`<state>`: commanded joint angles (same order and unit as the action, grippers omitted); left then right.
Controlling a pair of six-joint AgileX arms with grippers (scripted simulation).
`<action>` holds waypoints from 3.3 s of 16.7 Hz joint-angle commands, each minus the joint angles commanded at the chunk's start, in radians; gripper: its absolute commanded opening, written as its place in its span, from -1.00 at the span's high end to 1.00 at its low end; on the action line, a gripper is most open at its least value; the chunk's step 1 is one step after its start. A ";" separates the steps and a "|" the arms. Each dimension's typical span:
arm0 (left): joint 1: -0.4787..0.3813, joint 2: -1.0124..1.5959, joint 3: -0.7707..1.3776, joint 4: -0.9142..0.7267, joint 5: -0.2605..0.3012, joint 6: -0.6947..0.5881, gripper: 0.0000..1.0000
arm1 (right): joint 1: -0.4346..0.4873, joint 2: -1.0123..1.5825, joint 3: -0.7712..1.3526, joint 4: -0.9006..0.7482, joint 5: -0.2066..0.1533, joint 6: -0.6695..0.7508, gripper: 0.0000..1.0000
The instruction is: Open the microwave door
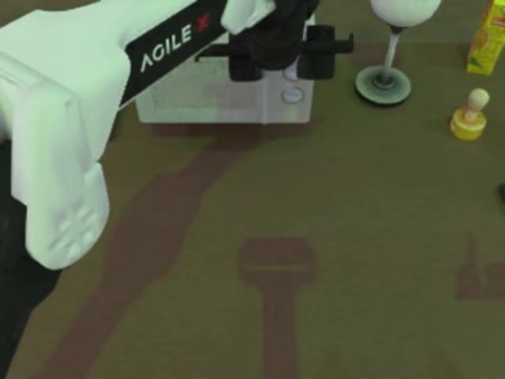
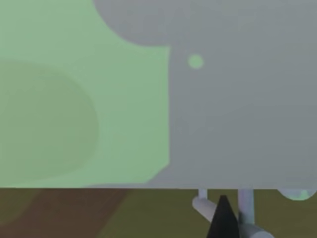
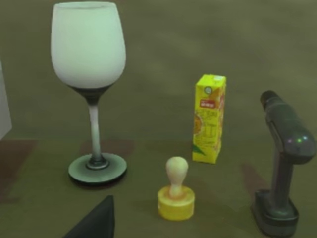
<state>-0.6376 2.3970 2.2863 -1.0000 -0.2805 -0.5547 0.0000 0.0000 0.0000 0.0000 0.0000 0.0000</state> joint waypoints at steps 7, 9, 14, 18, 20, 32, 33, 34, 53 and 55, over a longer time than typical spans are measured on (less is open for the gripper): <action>0.002 -0.085 -0.171 0.066 -0.025 -0.019 1.00 | 0.000 0.000 0.000 0.000 0.000 0.000 -1.00; 0.002 -0.085 -0.171 0.066 -0.025 -0.019 1.00 | 0.000 0.000 0.000 0.000 0.000 0.000 -1.00; 0.002 -0.085 -0.171 0.066 -0.025 -0.019 1.00 | 0.000 0.000 0.000 0.000 0.000 0.000 -1.00; 0.002 -0.085 -0.171 0.066 -0.025 -0.019 1.00 | 0.000 0.000 0.000 0.000 0.000 0.000 -1.00; 0.002 -0.085 -0.171 0.066 -0.025 -0.019 1.00 | 0.000 0.000 0.000 0.000 0.000 0.000 -1.00; -0.004 -0.088 -0.169 0.072 -0.017 -0.022 1.00 | 0.000 0.000 0.000 0.000 0.000 0.000 -1.00; -0.003 -0.097 -0.182 0.079 -0.016 -0.015 1.00 | 0.000 0.000 0.000 0.000 0.000 0.000 -1.00; -0.001 -0.106 -0.203 0.088 -0.014 -0.005 1.00 | 0.000 0.000 0.000 0.000 0.000 0.000 -1.00; 0.004 -0.135 -0.258 0.115 -0.007 0.023 1.00 | 0.000 0.000 0.000 0.000 0.000 0.000 -1.00; 0.004 -0.135 -0.258 0.115 -0.007 0.023 1.00 | 0.000 0.000 0.000 0.000 0.000 0.000 -1.00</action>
<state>-0.6336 2.2618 2.0283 -0.8854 -0.2872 -0.5317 0.0000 0.0000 0.0000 0.0000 0.0000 0.0000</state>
